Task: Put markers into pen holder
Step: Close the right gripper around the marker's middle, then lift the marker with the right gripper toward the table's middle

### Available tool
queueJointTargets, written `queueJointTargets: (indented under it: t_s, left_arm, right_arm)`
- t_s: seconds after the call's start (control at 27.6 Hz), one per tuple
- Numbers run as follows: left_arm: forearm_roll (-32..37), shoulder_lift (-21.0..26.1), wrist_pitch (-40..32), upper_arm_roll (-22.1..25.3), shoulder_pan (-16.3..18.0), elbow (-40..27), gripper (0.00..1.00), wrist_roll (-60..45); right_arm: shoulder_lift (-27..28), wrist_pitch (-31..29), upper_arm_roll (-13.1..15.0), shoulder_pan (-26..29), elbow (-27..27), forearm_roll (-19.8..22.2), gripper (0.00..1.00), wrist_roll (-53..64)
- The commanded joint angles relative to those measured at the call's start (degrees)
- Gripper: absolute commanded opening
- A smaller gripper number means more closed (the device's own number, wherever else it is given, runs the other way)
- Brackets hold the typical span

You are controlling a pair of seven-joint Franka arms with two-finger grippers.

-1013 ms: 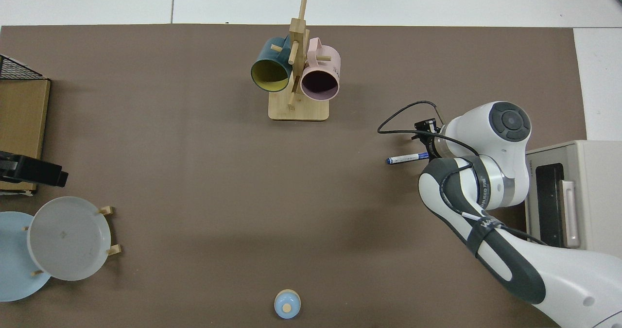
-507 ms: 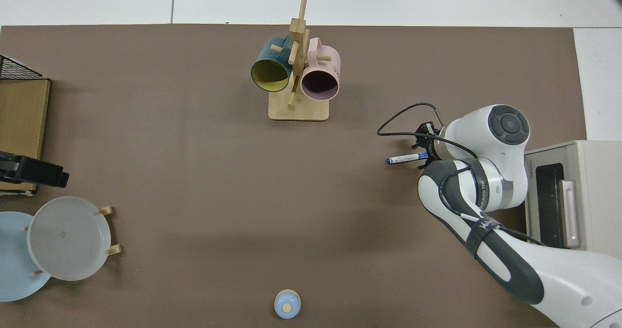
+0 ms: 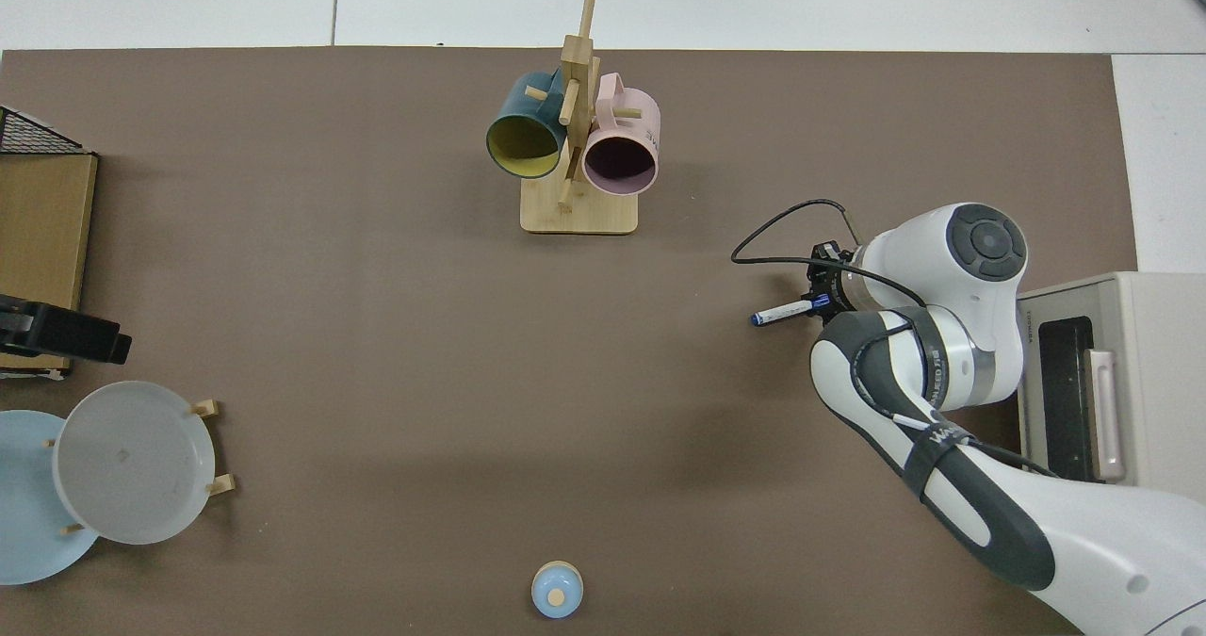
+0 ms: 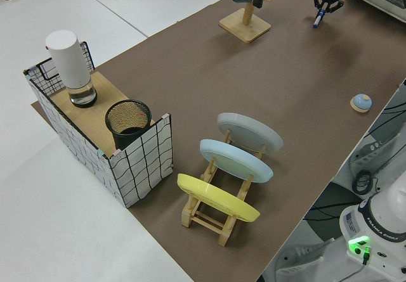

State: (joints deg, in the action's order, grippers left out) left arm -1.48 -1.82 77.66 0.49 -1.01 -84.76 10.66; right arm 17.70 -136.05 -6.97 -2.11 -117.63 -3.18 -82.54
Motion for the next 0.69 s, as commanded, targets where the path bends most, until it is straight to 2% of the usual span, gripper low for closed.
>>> queueJointTargets:
  t_s: [0.0,0.14,0.29,0.65]
  left_arm:
    - [0.16,-1.34,-0.05,0.13,0.66,-1.28,1.0,-0.55]
    - [0.08,-1.43,-0.31,0.04,0.57,-1.37,1.0,-0.64]
    - [-0.19,-1.43,-0.84,-0.57,0.31,-1.55,1.0,-0.55]
    - [-0.01,-1.43,0.04,-0.58,-0.13,-1.46,1.0,-0.11]
  right_arm:
    - [-2.4,-0.54,-0.07,0.17,-1.19,-0.51,0.0,0.89]
    - [-5.12,3.41,-0.07,0.17,-0.76,-0.51,0.0,0.98]
    - [-9.69,9.91,-0.15,0.09,0.39,-0.6,0.0,1.07]
    - [-16.2,24.77,-0.24,-2.2,7.76,-2.61,0.0,0.37]
